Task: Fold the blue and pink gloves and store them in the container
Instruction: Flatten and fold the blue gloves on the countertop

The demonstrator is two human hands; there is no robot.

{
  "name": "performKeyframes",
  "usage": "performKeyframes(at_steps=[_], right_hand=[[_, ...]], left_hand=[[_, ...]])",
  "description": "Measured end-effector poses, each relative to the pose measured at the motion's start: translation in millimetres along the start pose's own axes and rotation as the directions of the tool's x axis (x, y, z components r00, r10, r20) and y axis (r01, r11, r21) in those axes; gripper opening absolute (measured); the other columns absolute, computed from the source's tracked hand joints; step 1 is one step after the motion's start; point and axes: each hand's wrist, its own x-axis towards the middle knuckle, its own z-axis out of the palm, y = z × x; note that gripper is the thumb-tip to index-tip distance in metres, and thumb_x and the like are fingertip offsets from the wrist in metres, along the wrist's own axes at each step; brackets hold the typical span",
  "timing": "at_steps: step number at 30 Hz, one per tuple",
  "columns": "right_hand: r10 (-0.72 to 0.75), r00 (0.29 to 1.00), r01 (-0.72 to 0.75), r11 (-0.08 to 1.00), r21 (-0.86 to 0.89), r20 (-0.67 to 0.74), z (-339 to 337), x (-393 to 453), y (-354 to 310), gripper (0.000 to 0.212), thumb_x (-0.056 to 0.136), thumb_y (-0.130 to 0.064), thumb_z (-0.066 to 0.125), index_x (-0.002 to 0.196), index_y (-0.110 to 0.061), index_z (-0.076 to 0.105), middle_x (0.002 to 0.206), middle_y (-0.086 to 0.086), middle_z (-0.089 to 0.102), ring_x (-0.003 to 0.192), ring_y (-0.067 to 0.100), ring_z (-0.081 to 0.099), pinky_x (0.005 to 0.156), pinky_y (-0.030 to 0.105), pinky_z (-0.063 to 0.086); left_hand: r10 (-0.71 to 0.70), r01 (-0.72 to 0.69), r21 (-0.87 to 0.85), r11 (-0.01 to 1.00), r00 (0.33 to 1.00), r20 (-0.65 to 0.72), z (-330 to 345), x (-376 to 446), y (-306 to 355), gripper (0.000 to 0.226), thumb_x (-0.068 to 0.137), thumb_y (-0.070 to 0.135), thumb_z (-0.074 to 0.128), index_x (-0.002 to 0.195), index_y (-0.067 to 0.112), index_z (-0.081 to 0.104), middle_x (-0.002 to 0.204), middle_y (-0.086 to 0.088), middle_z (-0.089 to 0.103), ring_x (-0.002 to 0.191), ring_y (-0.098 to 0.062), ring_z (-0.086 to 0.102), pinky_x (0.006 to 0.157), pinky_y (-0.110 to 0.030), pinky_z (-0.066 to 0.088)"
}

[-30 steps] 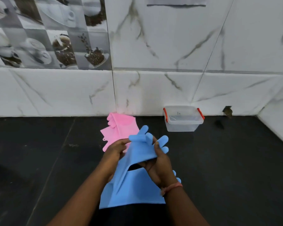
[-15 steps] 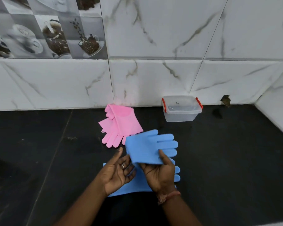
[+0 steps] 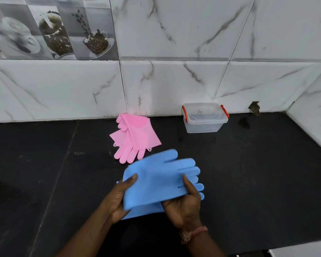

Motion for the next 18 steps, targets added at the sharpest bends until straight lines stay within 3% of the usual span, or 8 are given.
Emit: performKeyframes(at_steps=[3,5,7,10,12,15,18], right_hand=[[-0.115,0.987,0.099,0.985,-0.139,-0.115,-26,-5,-12,0.052,0.093,-0.041,0.062,0.137,-0.014,0.059,0.135,0.016,0.063,0.122,0.033,0.062,0.096,0.045,0.054],[-0.110,0.979,0.082,0.983,-0.163,-0.173,-34,-7,-20,0.054,0.079,-0.044,0.078,0.123,-0.015,0.067,0.116,0.009,0.072,0.105,0.024,0.071,0.086,0.035,0.056],[-0.104,0.960,0.023,0.955,-0.295,-0.259,-38,-6,-28,0.052,0.070,-0.046,0.084,0.110,-0.017,0.069,0.103,0.007,0.075,0.092,0.021,0.072,0.082,0.036,0.056],[-0.126,0.929,-0.131,0.769,-0.626,-0.349,-37,-5,-42,0.038,0.081,-0.041,0.077,0.108,-0.014,0.072,0.105,0.013,0.077,0.094,0.029,0.075,0.075,0.041,0.060],[-0.217,0.924,-0.098,0.665,-0.741,-0.316,-34,-3,-51,0.030,0.080,-0.029,0.081,0.106,-0.015,0.072,0.102,0.013,0.078,0.091,0.028,0.076,0.073,0.042,0.062],[-0.339,0.907,-0.018,0.561,-0.828,-0.250,-28,1,-58,0.009,0.084,-0.021,0.077,0.092,-0.024,0.074,0.094,0.008,0.079,0.085,0.025,0.077,0.075,0.046,0.063],[-0.431,0.861,0.014,0.550,-0.835,-0.270,-35,6,-58,0.006,0.087,-0.018,0.073,0.092,-0.022,0.074,0.089,0.007,0.079,0.081,0.025,0.077,0.072,0.046,0.063]], left_hand=[[0.027,0.049,0.308,0.950,0.970,-0.240,-17,2,5,0.047,0.075,0.012,0.084,0.120,0.003,0.073,0.112,-0.024,0.077,0.098,-0.040,0.076,0.077,-0.046,0.064],[0.076,0.063,0.424,0.903,0.950,-0.302,-23,0,8,0.039,0.075,0.006,0.085,0.113,0.004,0.075,0.103,-0.021,0.079,0.088,-0.037,0.079,0.069,-0.041,0.064],[0.114,0.034,0.457,0.889,0.949,-0.292,-22,-2,10,0.036,0.076,0.002,0.084,0.110,0.005,0.075,0.102,-0.020,0.080,0.088,-0.037,0.079,0.067,-0.040,0.064],[0.115,0.020,0.466,0.884,0.959,-0.258,-15,-4,8,0.033,0.079,0.004,0.083,0.111,0.008,0.074,0.102,-0.018,0.080,0.090,-0.036,0.079,0.070,-0.041,0.065],[0.119,0.018,0.484,0.875,0.961,-0.250,-13,-2,5,0.033,0.081,0.010,0.084,0.113,0.011,0.074,0.104,-0.015,0.081,0.093,-0.034,0.079,0.081,-0.047,0.064],[0.169,-0.008,0.507,0.862,0.947,-0.273,-11,1,-1,0.032,0.082,0.015,0.084,0.112,0.014,0.074,0.102,-0.011,0.081,0.093,-0.033,0.079,0.090,-0.054,0.061],[0.241,-0.051,0.516,0.855,0.920,-0.308,-8,5,-4,0.026,0.083,0.014,0.083,0.108,0.014,0.075,0.099,-0.010,0.082,0.093,-0.034,0.078,0.092,-0.057,0.060]])
